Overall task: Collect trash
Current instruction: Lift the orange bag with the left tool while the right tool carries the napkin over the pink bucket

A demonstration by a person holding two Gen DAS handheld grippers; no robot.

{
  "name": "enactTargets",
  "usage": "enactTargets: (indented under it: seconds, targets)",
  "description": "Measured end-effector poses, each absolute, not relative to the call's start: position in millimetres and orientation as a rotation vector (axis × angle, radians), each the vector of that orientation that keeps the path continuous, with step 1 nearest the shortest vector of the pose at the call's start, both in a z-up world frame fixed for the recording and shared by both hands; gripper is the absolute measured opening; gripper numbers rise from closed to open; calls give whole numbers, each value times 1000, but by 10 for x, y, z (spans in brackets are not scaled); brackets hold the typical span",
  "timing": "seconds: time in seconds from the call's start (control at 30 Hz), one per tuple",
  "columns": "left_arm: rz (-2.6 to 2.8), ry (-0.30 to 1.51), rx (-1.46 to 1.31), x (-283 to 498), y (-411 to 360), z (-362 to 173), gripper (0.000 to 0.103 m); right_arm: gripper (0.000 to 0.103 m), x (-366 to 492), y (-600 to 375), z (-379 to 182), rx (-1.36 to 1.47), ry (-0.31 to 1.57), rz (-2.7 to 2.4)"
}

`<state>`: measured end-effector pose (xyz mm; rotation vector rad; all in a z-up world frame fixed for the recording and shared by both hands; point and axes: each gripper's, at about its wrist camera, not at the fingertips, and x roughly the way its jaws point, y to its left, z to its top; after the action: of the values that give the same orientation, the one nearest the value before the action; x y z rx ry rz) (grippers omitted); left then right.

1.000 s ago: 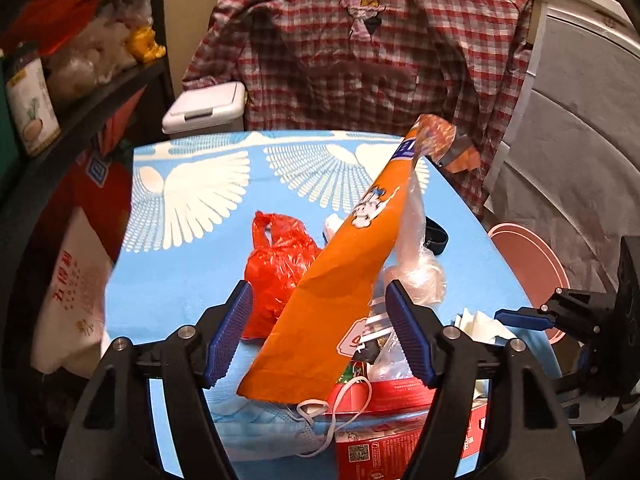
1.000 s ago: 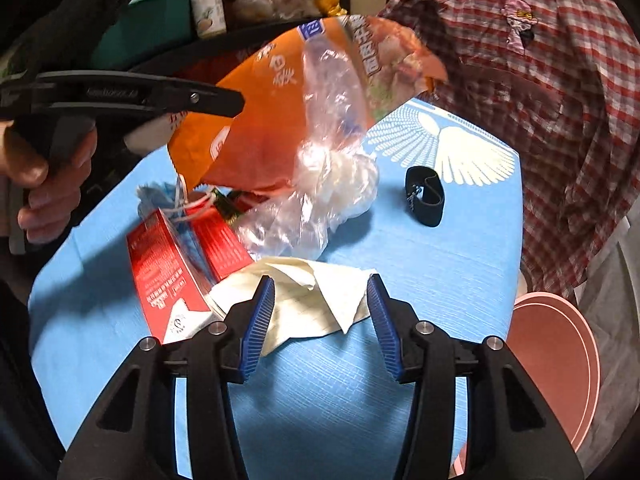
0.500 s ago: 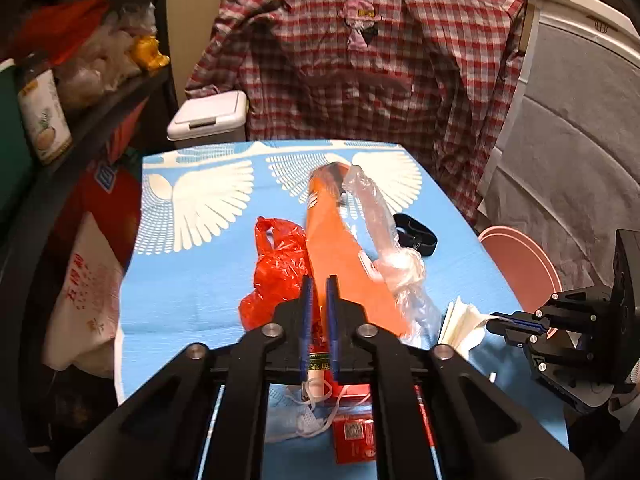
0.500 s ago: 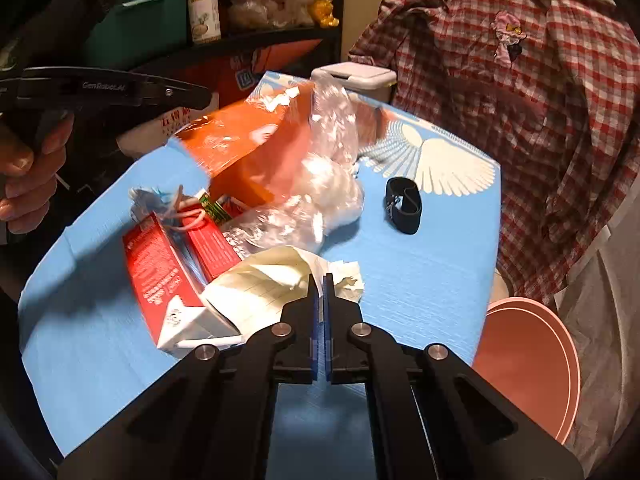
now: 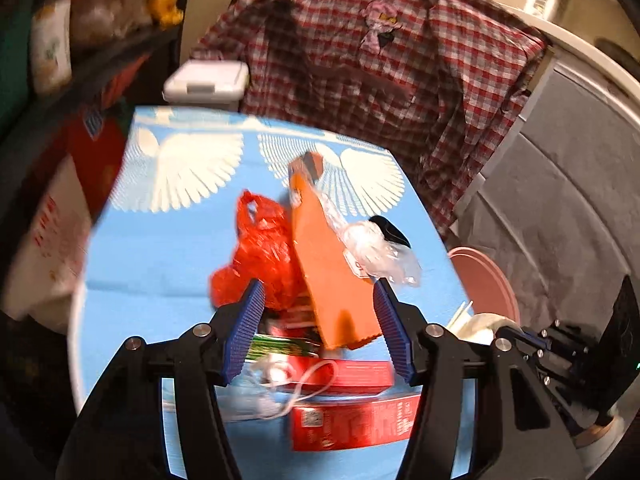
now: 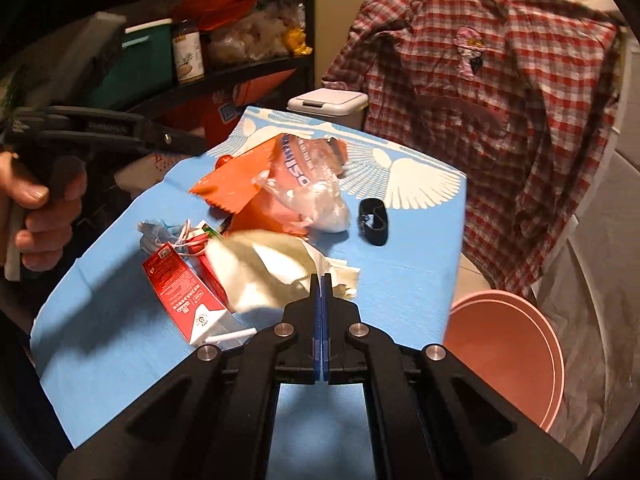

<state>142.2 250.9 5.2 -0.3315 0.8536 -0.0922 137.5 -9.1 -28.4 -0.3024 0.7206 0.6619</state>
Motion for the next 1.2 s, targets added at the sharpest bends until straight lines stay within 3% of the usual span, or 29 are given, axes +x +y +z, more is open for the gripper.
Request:
enactTargets:
  seconds: [0.17, 0.23, 0.27, 0.4, 1.2]
  targets:
    - [-110, 930, -417, 1557, 2467, -212, 54, 0, 1431, -180, -258, -278, 719, 651]
    - [-130, 953, -460, 1592, 2461, -290, 37, 0, 1443, -198, -252, -267, 719, 650]
    - [-139, 957, -473, 1598, 2452, -310, 23, 0, 1442, -204, -249, -265, 719, 650]
    - [-150, 929, -450, 1555, 2386, -220, 8, 0, 1458, -219, -222, -252, 715, 644]
    - [-63, 671, -263, 810, 2007, 729, 5, 0, 1171, -704, 306, -126, 631, 469]
